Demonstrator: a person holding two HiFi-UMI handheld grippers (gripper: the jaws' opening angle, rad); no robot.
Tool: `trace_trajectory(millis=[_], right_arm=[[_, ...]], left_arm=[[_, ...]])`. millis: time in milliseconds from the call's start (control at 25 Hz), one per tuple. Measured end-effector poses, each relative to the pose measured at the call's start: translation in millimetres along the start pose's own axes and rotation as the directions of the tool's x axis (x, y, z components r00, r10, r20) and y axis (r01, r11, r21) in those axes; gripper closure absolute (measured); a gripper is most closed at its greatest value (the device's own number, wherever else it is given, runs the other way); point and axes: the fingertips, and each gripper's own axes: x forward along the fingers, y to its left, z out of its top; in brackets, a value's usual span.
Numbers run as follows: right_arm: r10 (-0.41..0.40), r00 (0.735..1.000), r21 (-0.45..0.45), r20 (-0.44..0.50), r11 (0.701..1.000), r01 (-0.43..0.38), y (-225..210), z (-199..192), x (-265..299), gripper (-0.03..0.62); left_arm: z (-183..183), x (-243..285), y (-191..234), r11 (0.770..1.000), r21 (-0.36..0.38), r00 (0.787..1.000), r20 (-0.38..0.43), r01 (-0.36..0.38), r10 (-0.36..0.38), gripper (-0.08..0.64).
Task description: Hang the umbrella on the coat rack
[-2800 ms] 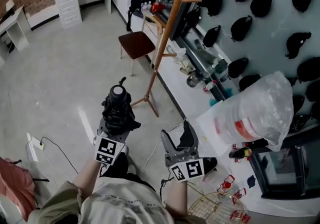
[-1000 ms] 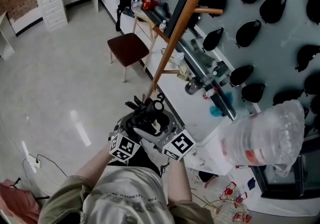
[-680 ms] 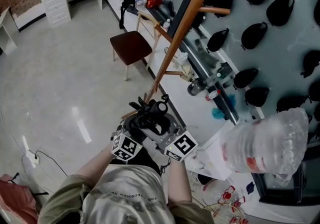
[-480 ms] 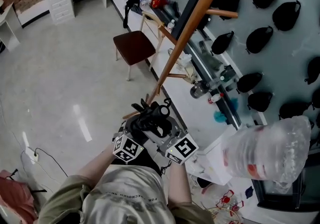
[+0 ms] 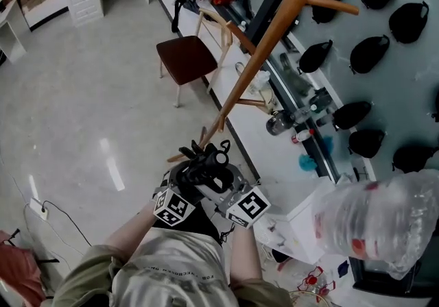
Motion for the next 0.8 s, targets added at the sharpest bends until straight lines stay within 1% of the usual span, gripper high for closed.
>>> trace_trajectory(millis=[120, 400, 520, 800], right_arm=[[0.013, 0.999, -0.001, -0.030, 1.000, -0.013, -15, -30, 0, 0.374], [0.055, 0.998, -0.029, -0.020, 0.998, -0.056, -52, -76, 9, 0.374], [0.063, 0.998, -0.041, -0.020, 0.997, -0.064, -66, -93, 15, 0.374], [0.080, 0.996, -0.044, -0.029, 0.996, -0.082, -91, -120, 18, 0.374]], left_arm=[[-19, 17, 6, 1.000, -0.001, 1.000, 0.005, -0.008, 0.008, 0.115], [-55, 64, 28, 0.999, -0.004, 0.998, 0.029, -0.048, 0.048, 0.115], [-68, 80, 39, 0.998, -0.009, 0.998, 0.034, -0.062, 0.062, 0.115], [-89, 110, 49, 0.997, -0.024, 0.997, 0.030, -0.076, 0.077, 0.115]])
